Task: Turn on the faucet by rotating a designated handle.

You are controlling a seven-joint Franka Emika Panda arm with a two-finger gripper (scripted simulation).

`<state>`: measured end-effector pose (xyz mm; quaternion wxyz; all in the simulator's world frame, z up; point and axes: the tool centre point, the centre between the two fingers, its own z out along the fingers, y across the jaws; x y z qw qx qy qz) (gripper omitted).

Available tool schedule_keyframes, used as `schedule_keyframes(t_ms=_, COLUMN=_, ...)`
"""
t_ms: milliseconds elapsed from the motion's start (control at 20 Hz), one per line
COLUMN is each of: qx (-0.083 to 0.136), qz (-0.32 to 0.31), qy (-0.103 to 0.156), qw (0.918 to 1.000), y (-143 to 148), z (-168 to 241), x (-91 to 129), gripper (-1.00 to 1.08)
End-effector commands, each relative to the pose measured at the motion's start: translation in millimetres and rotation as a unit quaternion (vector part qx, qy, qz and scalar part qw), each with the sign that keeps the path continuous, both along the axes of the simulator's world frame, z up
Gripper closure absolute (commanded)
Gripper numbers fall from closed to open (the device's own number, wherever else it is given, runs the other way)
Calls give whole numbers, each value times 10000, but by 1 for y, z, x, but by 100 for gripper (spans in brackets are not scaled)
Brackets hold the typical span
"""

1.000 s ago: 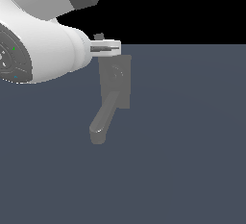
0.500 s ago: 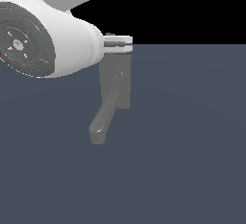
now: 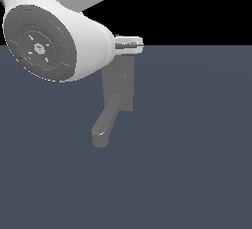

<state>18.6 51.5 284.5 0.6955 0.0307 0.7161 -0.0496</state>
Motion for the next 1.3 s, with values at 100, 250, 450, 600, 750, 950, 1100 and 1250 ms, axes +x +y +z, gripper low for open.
schedule_keyframes(t_ms=100, qx=2, qz=-146, qy=-48, qw=9999, y=-33, z=1, x=0, gripper=108)
schedule_keyframes(t_ms=250, qx=3, qz=-163, qy=-77, qw=9998, y=-47, z=1, x=-1, gripper=108)
schedule_keyframes(t_ms=450, qx=4, qz=-186, qy=-116, qw=9998, y=-64, z=1, x=-1, gripper=108)
schedule_keyframes(t_ms=600, qx=5, qz=-198, qy=-136, qw=9997, y=-73, z=1, x=-1, gripper=108)
schedule_keyframes(t_ms=750, qx=7, qz=-118, qy=17, qw=9999, y=-63, z=-16, x=-9, gripper=108)
schedule_keyframes(t_ms=950, qx=7, qz=-133, qy=-12, qw=9999, y=-74, z=-22, x=-9, gripper=108)
schedule_keyframes(t_ms=1100, qx=7, qz=-144, qy=-33, qw=9999, y=-82, z=-26, x=-9, gripper=108)
schedule_keyframes(t_ms=1250, qx=7, qz=-155, qy=-54, qw=9999, y=-90, z=-30, x=-9, gripper=108)
